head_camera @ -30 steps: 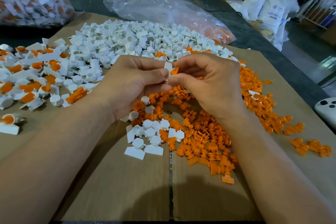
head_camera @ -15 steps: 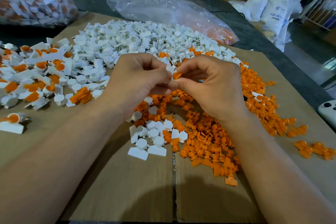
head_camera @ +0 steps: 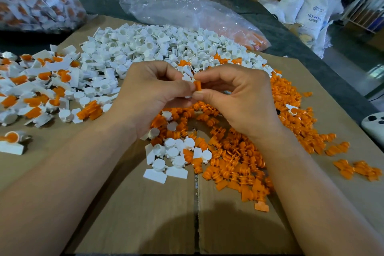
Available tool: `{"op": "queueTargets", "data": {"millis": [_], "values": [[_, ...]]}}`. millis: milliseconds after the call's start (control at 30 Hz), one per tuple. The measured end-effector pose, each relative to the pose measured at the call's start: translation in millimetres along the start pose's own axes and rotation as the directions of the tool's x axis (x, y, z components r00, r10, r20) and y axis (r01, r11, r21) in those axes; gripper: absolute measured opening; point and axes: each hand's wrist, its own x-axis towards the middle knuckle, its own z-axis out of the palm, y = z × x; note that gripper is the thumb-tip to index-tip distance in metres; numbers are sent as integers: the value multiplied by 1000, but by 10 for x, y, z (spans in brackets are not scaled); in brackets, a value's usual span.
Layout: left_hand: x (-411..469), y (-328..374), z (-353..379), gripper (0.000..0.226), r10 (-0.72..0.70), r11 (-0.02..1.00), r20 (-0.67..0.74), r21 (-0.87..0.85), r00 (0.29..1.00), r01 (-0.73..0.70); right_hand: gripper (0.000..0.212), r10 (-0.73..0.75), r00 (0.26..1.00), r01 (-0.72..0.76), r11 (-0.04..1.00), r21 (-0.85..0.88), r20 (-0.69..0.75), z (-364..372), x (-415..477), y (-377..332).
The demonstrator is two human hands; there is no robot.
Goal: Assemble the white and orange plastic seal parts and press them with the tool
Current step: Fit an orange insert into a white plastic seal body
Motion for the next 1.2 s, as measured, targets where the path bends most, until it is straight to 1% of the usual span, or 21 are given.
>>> {"op": "queueTargets", "data": {"millis": [233,367,500,633,833,1000,1100,1200], "values": [[4,14,-2,20,31,999,-9,19,999,-31,33,-12,1000,12,999,29,-1,18,1,14],[-11,14,11,21,73,996,-17,49,997,-72,40,-14,1000,14,1000,17,4,2,1,26],[-17,24,14,19,81,996,-1,39,997,-81,46,8,1000,-8,1000,28,12,-27,8,33],[-10,25,7,17,46,999,21,6,999,-46,34,-63,998,63,998,-7,11,-37,11,37],[-7,25,-10,14,12,1000,42,-9,999,-12,31,-112,994,113,993,-32,19,-43,18,30],[5,27,-13,20,6,1000,17,22,1000,-7,39,-90,996,89,996,20,23,-10,14,44],[7,21,-13,20,1,999,16,36,1000,-2,33,-104,994,104,995,8,34,0,12,56],[6,15,-11,21,-8,1000,11,23,1000,8,33,-91,995,90,996,22,29,-7,16,58]]}}
